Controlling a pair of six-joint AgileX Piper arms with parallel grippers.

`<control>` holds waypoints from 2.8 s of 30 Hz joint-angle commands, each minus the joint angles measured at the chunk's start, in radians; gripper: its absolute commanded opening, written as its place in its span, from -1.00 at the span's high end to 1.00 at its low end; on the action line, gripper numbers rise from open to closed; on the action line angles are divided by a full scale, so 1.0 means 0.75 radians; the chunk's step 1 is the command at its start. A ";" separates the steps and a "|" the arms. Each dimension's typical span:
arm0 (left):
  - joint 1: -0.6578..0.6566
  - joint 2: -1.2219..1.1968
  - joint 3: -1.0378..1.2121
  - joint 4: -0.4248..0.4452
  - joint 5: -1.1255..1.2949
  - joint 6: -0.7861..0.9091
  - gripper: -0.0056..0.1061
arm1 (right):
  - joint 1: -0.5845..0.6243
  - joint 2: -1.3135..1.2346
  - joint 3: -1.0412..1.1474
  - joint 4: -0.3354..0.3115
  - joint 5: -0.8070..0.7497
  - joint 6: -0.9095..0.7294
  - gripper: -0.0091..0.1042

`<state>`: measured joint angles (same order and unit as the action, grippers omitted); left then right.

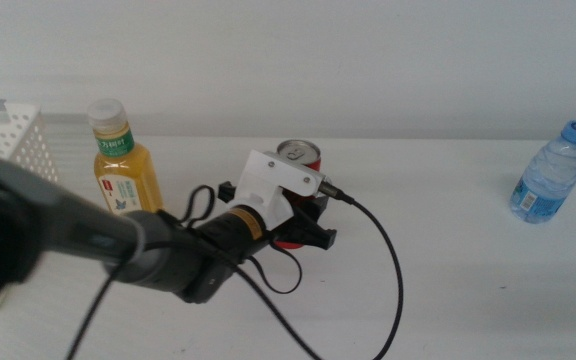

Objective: Use arms to grab the bottles and put them into the dustbin to the left of the table.

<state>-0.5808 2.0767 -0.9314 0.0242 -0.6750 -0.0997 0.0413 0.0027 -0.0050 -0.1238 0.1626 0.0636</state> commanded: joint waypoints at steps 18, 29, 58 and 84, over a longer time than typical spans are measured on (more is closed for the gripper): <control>-0.011 -0.889 0.215 -0.069 1.099 0.121 0.93 | -0.008 -0.051 0.060 -0.005 -0.003 -0.009 -0.66; 0.019 -1.216 0.170 -0.128 1.803 -0.053 0.93 | -0.008 -0.051 0.060 -0.005 -0.003 -0.009 -0.66; 1.284 -0.616 -0.770 -0.221 2.473 0.902 0.93 | -0.008 -0.051 0.060 -0.005 -0.003 -0.009 -0.66; 1.342 -0.178 -0.895 -0.008 2.352 0.807 -0.79 | -0.008 -0.051 0.060 -0.005 -0.003 -0.009 -0.66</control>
<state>0.4259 1.9596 -1.5924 0.0189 1.0922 0.5271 0.0413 0.0027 -0.0050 -0.1238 0.1626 0.0636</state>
